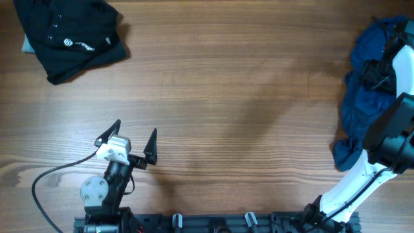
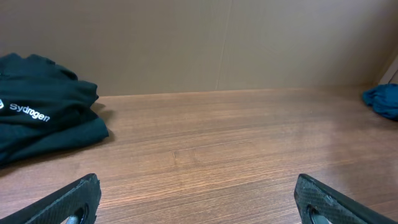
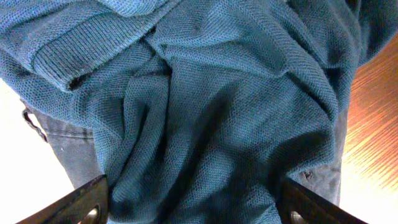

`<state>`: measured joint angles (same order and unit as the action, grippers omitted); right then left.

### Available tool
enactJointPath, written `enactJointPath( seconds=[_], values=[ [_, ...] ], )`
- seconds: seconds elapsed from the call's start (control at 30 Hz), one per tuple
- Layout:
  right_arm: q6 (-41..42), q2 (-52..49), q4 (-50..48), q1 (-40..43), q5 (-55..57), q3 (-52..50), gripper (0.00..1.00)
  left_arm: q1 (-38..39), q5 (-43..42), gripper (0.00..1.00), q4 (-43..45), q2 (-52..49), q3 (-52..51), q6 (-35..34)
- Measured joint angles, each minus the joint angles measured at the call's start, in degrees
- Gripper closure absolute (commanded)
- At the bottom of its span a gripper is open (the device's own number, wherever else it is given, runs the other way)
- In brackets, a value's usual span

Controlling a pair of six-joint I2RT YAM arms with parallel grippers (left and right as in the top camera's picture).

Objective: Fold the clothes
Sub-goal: 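Lower the right gripper and pinch the teal shirt fabric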

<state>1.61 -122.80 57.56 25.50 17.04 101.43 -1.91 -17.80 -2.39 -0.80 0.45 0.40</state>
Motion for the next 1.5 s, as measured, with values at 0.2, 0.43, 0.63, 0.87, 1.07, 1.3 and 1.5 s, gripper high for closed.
enactJointPath(
  seconds=[0.2,0.43,0.63,0.87,1.07,1.3,1.5],
  values=[
    [-0.1,0.0,0.0,0.0,0.0,0.0,0.24,0.0,0.0,0.00,0.0,0.0,0.0,0.0],
    [-0.2,-2.9,0.2,0.0,0.2,0.0,0.14,0.0,0.0,0.00,0.0,0.0,0.0,0.0],
    [-0.3,-4.5,0.5,0.0,0.7,0.0,0.41,0.0,0.0,0.00,0.0,0.0,0.0,0.0],
    [-0.4,-4.5,1.2,0.0,1.7,0.0,0.49,0.0,0.0,0.00,0.0,0.0,0.0,0.0],
    [1.0,-3.3,2.0,0.0,1.8,0.0,0.49,0.0,0.0,0.00,0.0,0.0,0.0,0.0],
    [2.1,4.3,2.6,0.1,-2.4,0.0,0.68,0.0,0.0,0.00,0.0,0.0,0.0,0.0],
    [2.7,8.0,3.8,0.1,-5.9,0.0,0.82,0.0,0.0,0.00,0.0,0.0,0.0,0.0]
  ],
)
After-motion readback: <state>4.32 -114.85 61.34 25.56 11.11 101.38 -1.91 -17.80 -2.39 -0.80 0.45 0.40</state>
